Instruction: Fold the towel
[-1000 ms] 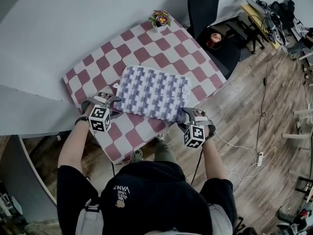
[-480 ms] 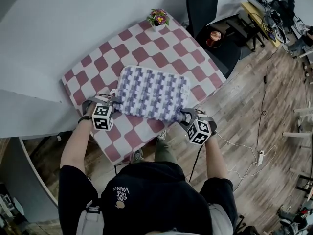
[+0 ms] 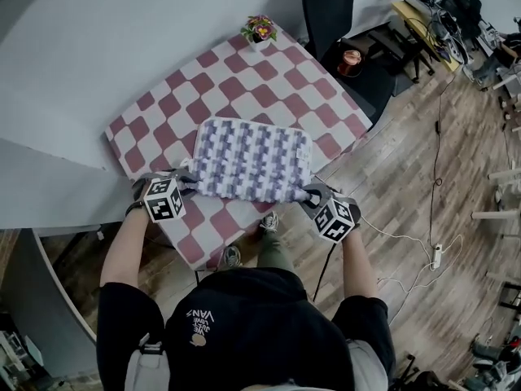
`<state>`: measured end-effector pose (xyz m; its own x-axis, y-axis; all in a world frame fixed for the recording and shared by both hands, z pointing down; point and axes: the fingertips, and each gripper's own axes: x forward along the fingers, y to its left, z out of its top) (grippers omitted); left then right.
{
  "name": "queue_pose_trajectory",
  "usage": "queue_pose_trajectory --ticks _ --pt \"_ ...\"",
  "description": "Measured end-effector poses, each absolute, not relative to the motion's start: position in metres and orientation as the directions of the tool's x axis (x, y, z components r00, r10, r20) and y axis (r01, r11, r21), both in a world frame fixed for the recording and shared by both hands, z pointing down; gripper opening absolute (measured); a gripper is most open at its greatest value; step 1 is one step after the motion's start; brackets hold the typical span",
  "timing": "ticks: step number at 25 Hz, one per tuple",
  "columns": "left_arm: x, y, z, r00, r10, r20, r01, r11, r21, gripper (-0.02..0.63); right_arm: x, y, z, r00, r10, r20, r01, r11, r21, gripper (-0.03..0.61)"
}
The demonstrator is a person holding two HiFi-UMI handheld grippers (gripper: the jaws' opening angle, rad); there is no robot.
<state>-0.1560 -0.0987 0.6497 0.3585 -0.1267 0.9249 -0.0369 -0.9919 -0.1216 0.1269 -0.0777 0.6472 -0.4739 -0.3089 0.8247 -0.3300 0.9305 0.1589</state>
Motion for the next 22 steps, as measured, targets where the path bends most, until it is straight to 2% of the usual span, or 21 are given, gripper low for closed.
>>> queue_pose_trajectory --ticks 10,22 --pt "-0.168 0.009 0.614 0.459 0.065 0.886 -0.055 -0.993 0.101 0.061 0.117 0.021 0.624 -0.627 -0.159 0.762 -0.384 0.914 -0.126 0.064" --pt "-0.158 -0.057 0.605 0.531 0.17 0.83 -0.176 -0.936 0.304 0.063 0.128 -0.031 0.626 -0.726 0.074 0.684 -0.361 0.805 -0.47 0.069"
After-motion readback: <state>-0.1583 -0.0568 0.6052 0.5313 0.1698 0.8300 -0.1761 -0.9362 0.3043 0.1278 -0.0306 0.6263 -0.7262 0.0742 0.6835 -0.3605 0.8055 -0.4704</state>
